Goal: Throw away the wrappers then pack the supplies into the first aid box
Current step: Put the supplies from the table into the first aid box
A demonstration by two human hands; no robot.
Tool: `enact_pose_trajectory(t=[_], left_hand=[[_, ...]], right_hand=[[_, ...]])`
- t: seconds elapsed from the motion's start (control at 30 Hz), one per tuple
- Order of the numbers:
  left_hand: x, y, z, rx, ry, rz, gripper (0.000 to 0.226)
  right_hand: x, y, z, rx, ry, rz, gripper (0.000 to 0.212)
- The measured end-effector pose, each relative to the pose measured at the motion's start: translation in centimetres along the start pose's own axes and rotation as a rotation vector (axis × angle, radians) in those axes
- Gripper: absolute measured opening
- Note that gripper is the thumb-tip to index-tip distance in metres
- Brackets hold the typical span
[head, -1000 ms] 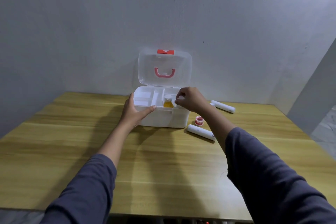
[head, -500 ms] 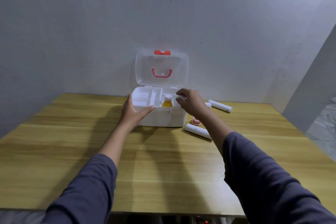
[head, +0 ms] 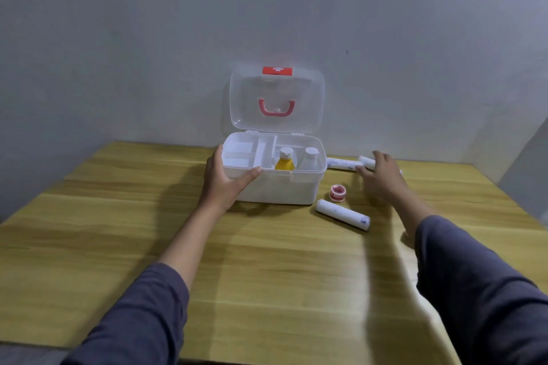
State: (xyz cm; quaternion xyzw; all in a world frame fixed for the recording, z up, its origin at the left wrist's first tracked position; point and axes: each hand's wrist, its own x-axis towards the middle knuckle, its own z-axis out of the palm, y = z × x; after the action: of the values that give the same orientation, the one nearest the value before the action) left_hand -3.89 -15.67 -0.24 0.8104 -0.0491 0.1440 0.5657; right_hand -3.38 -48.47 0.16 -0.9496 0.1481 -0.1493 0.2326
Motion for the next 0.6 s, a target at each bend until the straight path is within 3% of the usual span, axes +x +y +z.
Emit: enact_pose_trajectory(t=[0.23,0.43,0.6], left_hand=[[0.6,-0.9,0.3,0.002,0.011,0.017,0.092],[0.9,-0.9,0.2,0.01,-0.007,-0.006,0.107],[0.9,-1.0,0.2,0.006,0.005,0.003,0.094]], right_hand=[[2.9,0.1,2.6,-0.221,-0.095,-0.004,0.066],[3.7,-2.0,4.6,-0.28,-0.092,-0.21,0.053],[3.6,-3.4,5.4,-0.328,-0.137,-0.288,0.045]])
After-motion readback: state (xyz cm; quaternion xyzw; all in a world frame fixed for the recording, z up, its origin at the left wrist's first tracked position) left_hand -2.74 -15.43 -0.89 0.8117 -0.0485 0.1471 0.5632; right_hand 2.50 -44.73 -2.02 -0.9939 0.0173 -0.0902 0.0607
